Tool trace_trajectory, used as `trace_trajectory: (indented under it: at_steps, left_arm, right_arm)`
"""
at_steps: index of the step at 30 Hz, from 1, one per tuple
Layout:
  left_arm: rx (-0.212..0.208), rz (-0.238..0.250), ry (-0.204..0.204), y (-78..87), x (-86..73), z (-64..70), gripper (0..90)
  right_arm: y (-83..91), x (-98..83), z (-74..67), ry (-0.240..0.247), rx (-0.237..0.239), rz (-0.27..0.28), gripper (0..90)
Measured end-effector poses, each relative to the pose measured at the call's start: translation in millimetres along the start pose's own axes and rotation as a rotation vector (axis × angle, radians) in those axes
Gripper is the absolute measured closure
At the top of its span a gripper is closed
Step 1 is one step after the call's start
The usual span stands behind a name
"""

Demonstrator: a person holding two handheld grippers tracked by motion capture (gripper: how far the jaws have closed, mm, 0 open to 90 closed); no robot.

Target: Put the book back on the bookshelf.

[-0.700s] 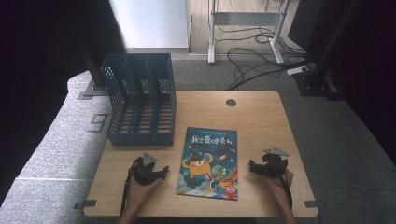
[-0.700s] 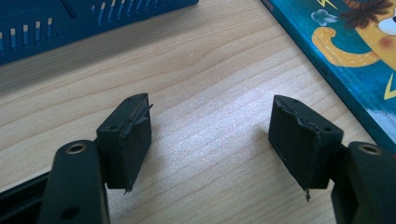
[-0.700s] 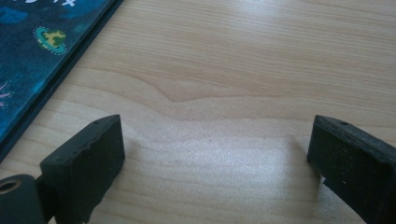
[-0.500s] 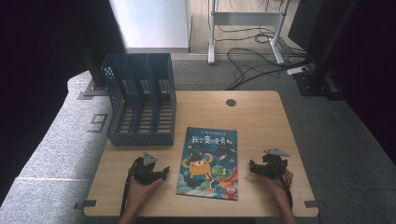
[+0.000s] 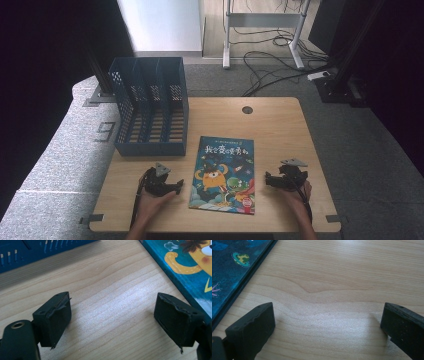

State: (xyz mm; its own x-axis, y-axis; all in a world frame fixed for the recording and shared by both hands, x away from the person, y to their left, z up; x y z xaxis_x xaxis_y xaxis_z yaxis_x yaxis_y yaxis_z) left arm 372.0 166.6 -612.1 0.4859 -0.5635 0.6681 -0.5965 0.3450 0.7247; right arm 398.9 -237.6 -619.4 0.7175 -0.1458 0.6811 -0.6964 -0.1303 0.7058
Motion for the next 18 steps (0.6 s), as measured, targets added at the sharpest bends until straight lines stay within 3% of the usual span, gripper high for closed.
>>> trace_trajectory:
  at_steps: [11, 18]
  left_arm:
    - [0.006, 0.071, 0.04, 7.0, 12.9, -6.3, 16.7]
    - [-0.019, 0.087, 0.022, 16.6, 23.2, 1.2, 17.7]
  right_arm:
    - [7.1, 7.8, -14.0, -0.009, 0.065, 0.037, 9.1]
    - [20.3, 18.4, -22.4, -0.013, 0.105, 0.092, 12.3]
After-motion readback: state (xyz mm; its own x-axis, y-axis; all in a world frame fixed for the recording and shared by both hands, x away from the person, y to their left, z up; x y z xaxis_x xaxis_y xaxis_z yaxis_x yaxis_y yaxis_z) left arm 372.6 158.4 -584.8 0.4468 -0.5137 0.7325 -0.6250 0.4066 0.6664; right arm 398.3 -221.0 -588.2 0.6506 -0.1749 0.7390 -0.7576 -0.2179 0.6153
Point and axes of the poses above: each handheld gripper's, and its own axes: y roughly backward along the jaws, x roughly out of its top, z roughly to its right, the point moved 9 cm from there along -y, roughly forward along the jaws, and after that the axes turned 15 degrees about -y, right-handed, at the moved point
